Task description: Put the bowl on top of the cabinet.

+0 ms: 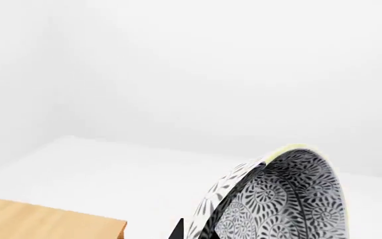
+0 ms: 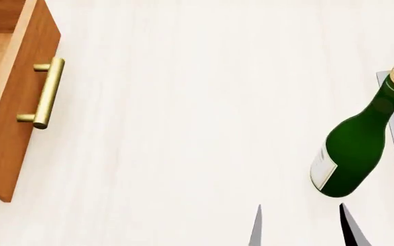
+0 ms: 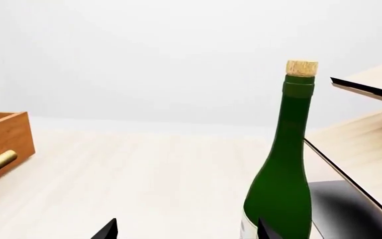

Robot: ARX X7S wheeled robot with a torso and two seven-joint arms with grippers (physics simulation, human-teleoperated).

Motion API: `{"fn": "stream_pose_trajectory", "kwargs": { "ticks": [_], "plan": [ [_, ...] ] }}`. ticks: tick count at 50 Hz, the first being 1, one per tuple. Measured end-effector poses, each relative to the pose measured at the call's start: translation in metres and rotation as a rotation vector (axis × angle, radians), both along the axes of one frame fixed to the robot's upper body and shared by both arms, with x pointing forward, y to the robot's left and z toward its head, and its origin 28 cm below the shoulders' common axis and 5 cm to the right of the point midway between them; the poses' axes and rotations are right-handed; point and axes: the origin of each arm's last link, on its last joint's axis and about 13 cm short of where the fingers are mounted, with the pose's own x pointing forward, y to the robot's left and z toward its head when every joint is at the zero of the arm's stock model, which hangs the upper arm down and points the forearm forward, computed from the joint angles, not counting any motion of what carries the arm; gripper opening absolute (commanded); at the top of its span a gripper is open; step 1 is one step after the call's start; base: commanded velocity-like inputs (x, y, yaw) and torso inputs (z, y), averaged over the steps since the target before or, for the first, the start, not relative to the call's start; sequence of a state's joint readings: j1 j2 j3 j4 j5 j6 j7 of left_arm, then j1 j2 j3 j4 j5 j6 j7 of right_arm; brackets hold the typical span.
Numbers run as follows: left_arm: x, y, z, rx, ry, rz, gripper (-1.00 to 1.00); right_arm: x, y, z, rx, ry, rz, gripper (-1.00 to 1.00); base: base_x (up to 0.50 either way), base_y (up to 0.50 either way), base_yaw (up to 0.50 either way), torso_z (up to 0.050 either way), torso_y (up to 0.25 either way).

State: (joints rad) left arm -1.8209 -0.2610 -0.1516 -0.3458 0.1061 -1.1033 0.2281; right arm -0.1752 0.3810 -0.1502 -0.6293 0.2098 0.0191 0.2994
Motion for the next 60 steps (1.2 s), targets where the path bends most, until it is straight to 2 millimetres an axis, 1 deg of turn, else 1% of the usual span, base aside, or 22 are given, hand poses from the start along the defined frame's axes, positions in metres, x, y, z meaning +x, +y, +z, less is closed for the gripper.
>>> {"fn": "stream_pose_trajectory", "kwargs": {
  "ticks": [8,15,25,42,49,53,60],
  "plan": [
    [-0.005,0.028,0.002,-0.194,-0.027,0.111,-1.0,0.001,0.0,-0.001,0.001,0.003,-0.003,1.0,0.0,0.0,0.0,0.0,0.0],
    [-0.007,0.043,-0.003,-0.302,-0.034,0.183,-1.0,0.001,0.0,-0.001,0.002,0.005,-0.005,1.0,0.0,0.0,0.0,0.0,0.013],
    [-0.009,0.054,-0.006,-0.384,-0.034,0.232,-1.0,0.001,-0.001,-0.001,0.003,0.006,-0.008,1.0,0.0,0.0,0.0,-0.003,0.243],
    [-0.016,0.067,-0.008,-0.455,-0.05,0.276,-1.0,0.001,0.0,-0.001,-0.001,0.005,-0.01,1.0,0.0,0.0,0.0,-0.004,0.25],
    [-0.018,0.076,-0.012,-0.507,-0.049,0.309,-1.0,0.001,0.0,-0.001,-0.002,0.004,-0.009,1.0,0.0,0.0,0.0,-0.004,0.25],
    [-0.02,0.083,-0.017,-0.534,-0.051,0.335,-1.0,0.001,0.0,-0.001,-0.004,0.004,-0.009,1.0,0.0,0.0,0.0,0.0,0.039],
    [-0.018,0.096,-0.031,-0.578,-0.027,0.389,-1.0,0.001,0.0,-0.002,-0.006,0.005,-0.009,1.0,0.0,0.0,0.0,0.0,0.0]
  ]
}}
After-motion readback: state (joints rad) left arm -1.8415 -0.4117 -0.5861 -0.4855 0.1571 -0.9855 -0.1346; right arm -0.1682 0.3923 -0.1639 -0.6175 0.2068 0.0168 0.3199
